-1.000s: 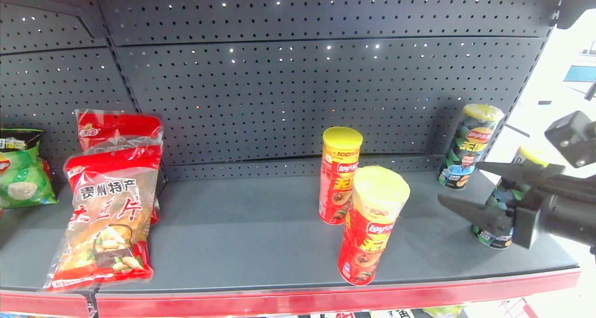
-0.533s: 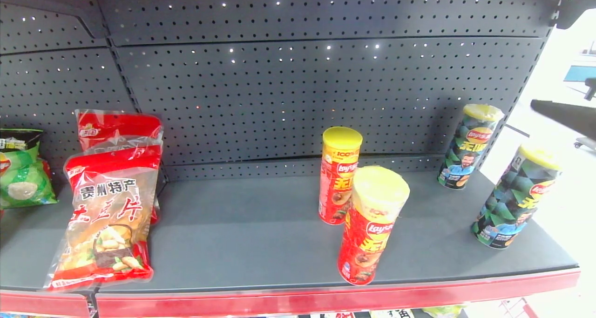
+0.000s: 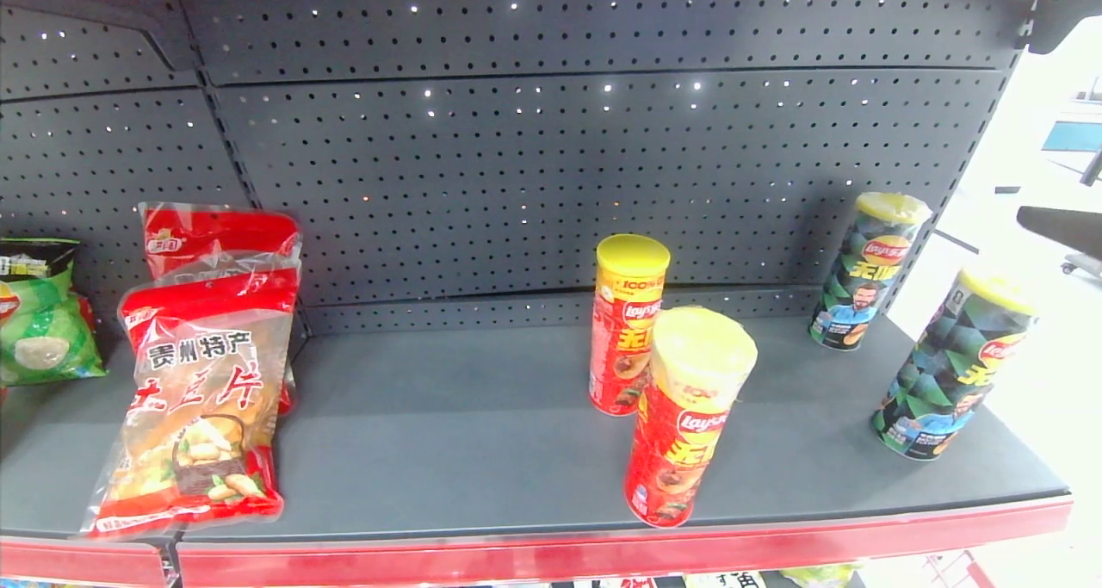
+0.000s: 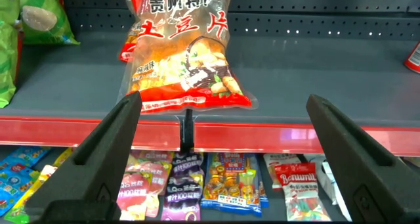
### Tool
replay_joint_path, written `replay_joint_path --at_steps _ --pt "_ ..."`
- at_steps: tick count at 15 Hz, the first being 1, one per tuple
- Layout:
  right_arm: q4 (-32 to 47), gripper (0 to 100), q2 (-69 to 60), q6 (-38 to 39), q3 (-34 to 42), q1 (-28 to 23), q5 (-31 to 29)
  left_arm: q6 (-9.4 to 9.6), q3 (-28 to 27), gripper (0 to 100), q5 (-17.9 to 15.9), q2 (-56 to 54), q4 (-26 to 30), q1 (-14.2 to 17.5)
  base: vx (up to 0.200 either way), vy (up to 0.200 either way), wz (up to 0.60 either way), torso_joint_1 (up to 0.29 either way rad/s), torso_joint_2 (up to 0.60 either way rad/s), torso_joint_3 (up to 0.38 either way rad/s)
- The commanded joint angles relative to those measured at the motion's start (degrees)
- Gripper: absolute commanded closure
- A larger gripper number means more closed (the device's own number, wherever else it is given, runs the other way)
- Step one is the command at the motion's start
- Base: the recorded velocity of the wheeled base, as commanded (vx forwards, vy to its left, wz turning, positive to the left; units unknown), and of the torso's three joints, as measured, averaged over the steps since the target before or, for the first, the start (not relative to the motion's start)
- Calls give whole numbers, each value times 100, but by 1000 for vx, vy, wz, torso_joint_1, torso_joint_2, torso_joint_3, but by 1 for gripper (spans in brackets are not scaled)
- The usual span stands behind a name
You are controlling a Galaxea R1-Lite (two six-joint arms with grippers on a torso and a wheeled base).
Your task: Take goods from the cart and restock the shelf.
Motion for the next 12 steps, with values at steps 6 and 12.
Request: replay_joint_path --at_steps 6,12 --pt "-1097 0 257 29 2055 923 1267 -2 0 0 4 5 -4 4 0 0 0 0 0 0" --pt "-2749 0 1936 20 2187 1055 1724 -2 0 0 4 5 -4 4 0 0 0 0 0 0"
